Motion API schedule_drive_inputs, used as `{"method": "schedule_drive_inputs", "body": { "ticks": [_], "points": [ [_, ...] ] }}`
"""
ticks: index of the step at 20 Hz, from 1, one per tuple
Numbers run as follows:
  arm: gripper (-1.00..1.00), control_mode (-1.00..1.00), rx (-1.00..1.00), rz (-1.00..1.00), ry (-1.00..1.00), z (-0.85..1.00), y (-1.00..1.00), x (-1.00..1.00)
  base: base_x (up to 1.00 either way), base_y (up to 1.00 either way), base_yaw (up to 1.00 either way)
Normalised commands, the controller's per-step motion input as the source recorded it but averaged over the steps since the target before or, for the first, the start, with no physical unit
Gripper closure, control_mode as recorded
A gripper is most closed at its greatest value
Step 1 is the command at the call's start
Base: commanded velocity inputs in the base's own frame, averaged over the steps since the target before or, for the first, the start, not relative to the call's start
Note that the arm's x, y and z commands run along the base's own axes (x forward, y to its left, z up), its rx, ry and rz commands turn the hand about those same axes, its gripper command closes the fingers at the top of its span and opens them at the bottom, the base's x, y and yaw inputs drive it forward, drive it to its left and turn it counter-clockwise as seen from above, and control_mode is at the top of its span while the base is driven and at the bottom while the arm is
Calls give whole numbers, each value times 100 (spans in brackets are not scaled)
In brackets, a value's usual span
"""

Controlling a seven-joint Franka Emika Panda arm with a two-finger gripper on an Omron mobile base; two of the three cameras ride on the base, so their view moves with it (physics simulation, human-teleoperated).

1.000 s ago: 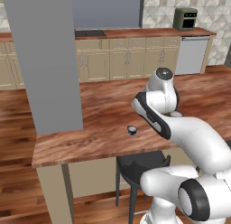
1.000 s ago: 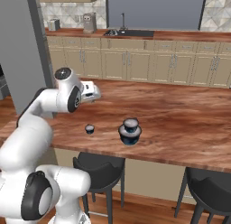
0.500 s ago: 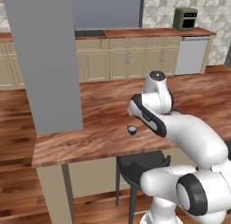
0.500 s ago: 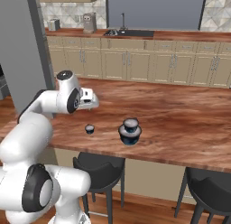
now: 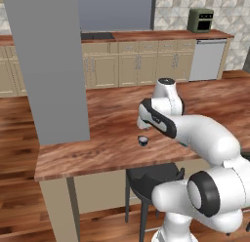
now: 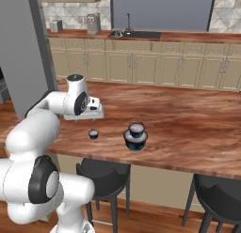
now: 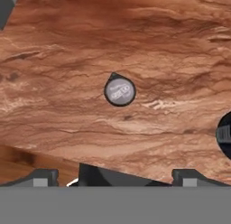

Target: Stack the yogurt containers by placing the smaller containers on top of the larger containers.

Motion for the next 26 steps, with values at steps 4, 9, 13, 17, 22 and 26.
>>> {"method": "schedule_drive_inputs", "body": {
  "ticks": [4,9,13,17,22,26],
  "points": [
    [-100,-100,0,0,12,-32,12,0,0,0,0],
    [-100,-100,0,0,10,-33,13,0,0,0,0],
    [-100,-100,0,0,6,-28,3,0,0,0,0],
    [-100,-100,2,0,2,-21,0,0,0,0,0],
    [-100,-100,2,0,1,-19,0,0,0,0,0],
    [-100,-100,3,0,0,-12,0,2,0,0,0]
  ]
}}
